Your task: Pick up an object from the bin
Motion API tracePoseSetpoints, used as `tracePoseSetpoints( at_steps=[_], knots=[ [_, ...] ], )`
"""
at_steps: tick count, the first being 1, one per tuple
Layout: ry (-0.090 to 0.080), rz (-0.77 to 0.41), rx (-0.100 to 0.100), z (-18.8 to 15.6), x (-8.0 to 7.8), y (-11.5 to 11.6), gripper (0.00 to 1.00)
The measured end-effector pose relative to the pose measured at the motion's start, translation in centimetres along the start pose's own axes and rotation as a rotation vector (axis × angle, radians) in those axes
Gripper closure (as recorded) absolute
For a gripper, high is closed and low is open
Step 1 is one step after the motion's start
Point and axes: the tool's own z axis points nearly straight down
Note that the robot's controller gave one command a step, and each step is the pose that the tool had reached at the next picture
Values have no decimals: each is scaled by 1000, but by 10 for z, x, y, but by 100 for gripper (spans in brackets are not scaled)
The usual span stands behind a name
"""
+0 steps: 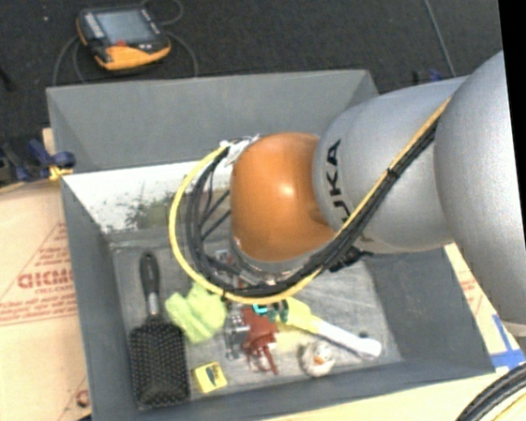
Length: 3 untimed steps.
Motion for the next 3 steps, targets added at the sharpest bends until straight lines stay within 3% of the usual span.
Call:
tracePoseSetpoints(
  at_steps=[1,2,3],
  knots=[
    [-7,4,-1,-4,-2,0,0],
    [-12,-70,0,80,-70,-1,100],
    [-12,-69,-1,80,-70,-1,100]
  ],
)
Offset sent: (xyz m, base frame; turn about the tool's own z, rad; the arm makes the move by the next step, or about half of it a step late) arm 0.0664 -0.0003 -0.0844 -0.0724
